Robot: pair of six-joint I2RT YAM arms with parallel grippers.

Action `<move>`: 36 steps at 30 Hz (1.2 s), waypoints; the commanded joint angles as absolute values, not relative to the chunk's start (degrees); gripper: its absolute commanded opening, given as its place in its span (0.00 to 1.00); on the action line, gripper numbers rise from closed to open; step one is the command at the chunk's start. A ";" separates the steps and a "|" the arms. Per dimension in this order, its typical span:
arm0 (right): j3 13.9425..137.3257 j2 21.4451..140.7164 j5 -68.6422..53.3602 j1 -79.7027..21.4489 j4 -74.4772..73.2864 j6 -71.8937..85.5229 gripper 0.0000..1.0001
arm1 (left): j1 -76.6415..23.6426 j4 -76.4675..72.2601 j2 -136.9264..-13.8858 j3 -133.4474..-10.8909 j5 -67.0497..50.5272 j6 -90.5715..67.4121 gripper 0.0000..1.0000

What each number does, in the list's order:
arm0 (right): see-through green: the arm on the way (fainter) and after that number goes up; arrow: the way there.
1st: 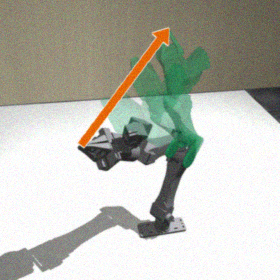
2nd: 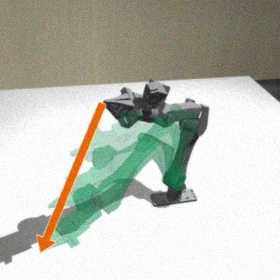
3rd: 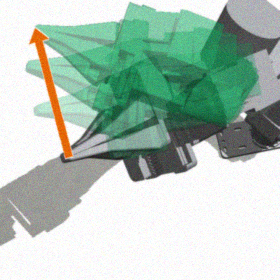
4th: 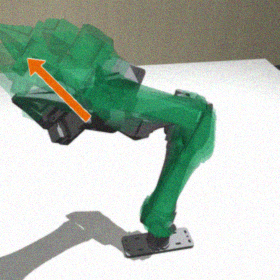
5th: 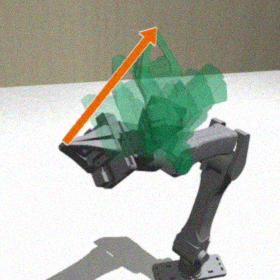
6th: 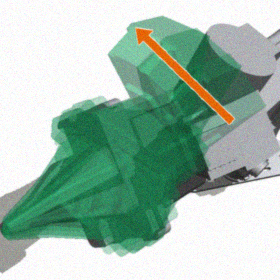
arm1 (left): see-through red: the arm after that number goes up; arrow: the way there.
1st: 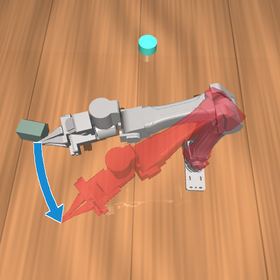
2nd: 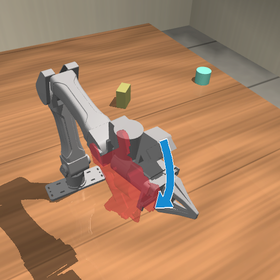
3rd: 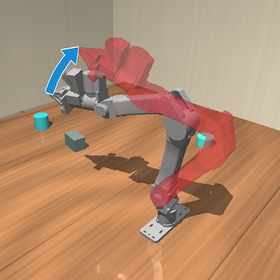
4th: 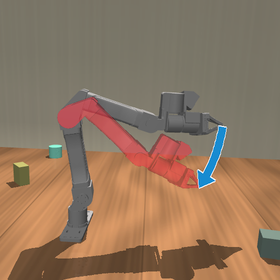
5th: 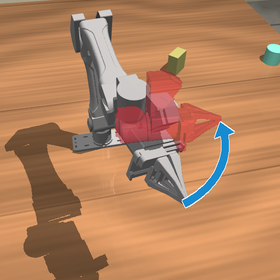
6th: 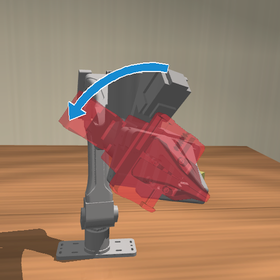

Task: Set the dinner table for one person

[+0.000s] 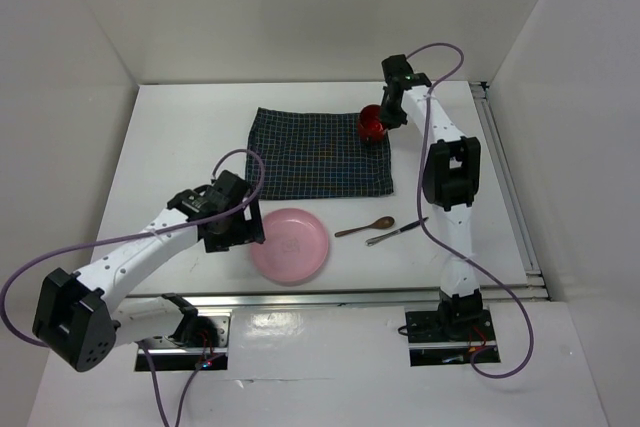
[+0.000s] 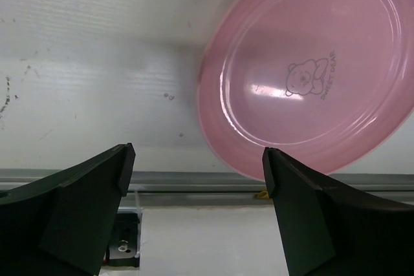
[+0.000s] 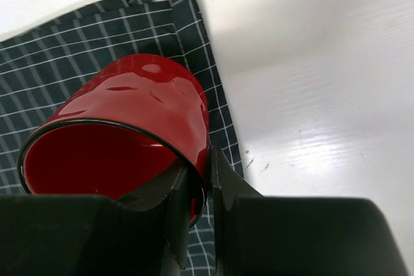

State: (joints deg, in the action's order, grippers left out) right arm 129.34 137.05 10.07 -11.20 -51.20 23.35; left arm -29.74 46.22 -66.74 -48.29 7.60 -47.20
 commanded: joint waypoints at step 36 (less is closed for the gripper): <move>100.48 89.75 9.23 -12.14 -41.22 23.55 1.00 | -31.11 40.51 -68.74 -52.43 5.45 -47.74 0.00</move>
State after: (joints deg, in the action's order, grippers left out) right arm 102.85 95.29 8.12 -12.51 -41.43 24.12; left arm -31.16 35.62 -72.84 -44.51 3.68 -51.07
